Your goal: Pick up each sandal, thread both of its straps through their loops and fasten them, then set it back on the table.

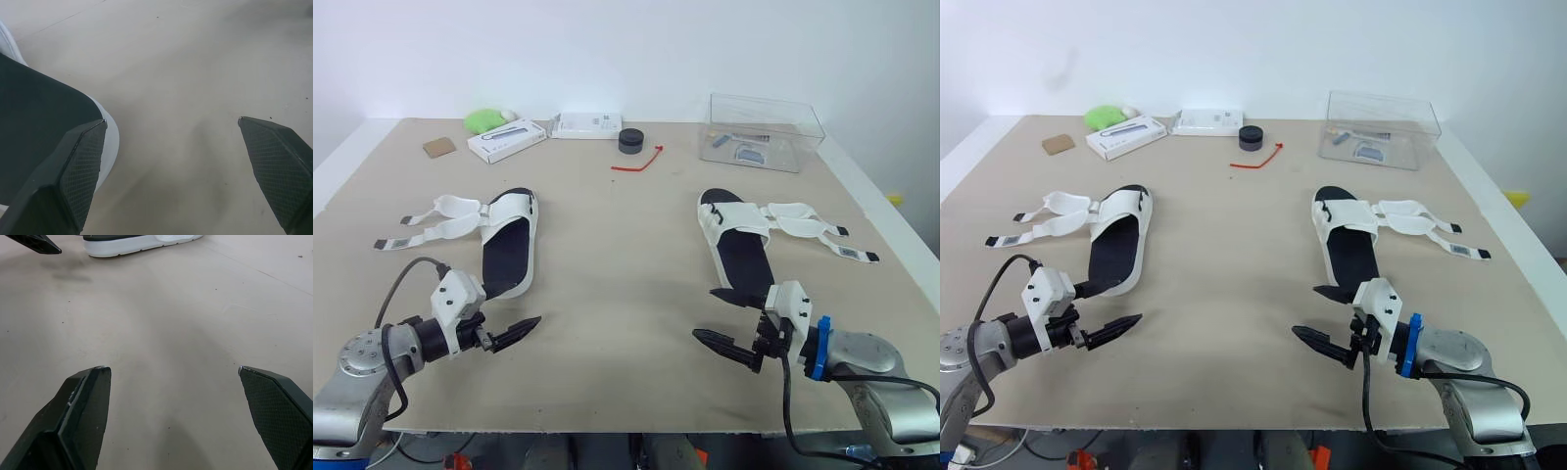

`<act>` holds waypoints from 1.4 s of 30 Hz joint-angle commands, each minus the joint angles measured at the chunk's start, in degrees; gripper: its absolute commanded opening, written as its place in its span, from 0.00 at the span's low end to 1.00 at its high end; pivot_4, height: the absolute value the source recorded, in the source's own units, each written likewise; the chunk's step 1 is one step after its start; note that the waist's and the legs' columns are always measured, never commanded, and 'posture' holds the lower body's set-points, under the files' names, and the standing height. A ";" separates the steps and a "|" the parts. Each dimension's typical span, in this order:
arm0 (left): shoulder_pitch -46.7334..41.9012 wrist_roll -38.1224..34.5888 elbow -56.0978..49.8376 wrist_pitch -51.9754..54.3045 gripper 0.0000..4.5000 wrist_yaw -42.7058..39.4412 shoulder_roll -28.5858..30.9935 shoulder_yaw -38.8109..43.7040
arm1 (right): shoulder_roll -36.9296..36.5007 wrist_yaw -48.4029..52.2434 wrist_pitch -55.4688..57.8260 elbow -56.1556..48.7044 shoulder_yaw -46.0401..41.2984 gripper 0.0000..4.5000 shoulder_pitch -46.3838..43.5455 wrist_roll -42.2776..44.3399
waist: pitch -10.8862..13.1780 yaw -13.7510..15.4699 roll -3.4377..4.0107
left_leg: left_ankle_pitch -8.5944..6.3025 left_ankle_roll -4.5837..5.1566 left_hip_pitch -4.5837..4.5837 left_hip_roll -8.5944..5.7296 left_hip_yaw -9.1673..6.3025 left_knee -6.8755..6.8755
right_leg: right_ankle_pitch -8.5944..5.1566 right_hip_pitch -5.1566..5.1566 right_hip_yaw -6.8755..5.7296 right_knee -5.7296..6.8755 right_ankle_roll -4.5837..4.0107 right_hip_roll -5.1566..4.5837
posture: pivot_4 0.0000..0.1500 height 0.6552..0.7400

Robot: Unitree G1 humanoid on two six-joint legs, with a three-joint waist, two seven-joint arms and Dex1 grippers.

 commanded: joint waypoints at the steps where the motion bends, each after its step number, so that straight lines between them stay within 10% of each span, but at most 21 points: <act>1: 1.85 -0.14 -3.37 -1.51 0.98 -1.18 1.92 1.60 | -0.40 0.73 -0.88 -0.72 -0.53 1.00 -0.95 1.06 | 0.00 0.00 0.00 | 0.00 0.00 0.00 0.00 0.00 0.00 | 0.00 0.00 0.00 0.00 0.00 0.00 | 1.00 1.00; 18: -2.08 -1.61 -3.96 0.29 0.98 -1.89 1.97 -1.88 | 1.80 -4.49 1.42 -1.58 -1.65 1.00 -2.29 2.07 | 0.02 0.04 0.02 | -0.01 -0.01 0.01 0.02 0.01 0.00 | -0.01 0.00 0.00 0.00 -0.02 0.03 | 1.00 1.00; 42: -17.91 -3.24 -5.55 2.64 0.98 -6.66 -2.00 -16.13 | 16.50 -40.73 18.08 13.10 -3.31 1.00 -25.43 -3.98 | 0.01 -0.25 0.05 | 0.01 0.00 -0.05 -0.03 0.05 0.02 | 0.06 -0.05 0.13 0.03 0.01 0.13 | 1.00 1.00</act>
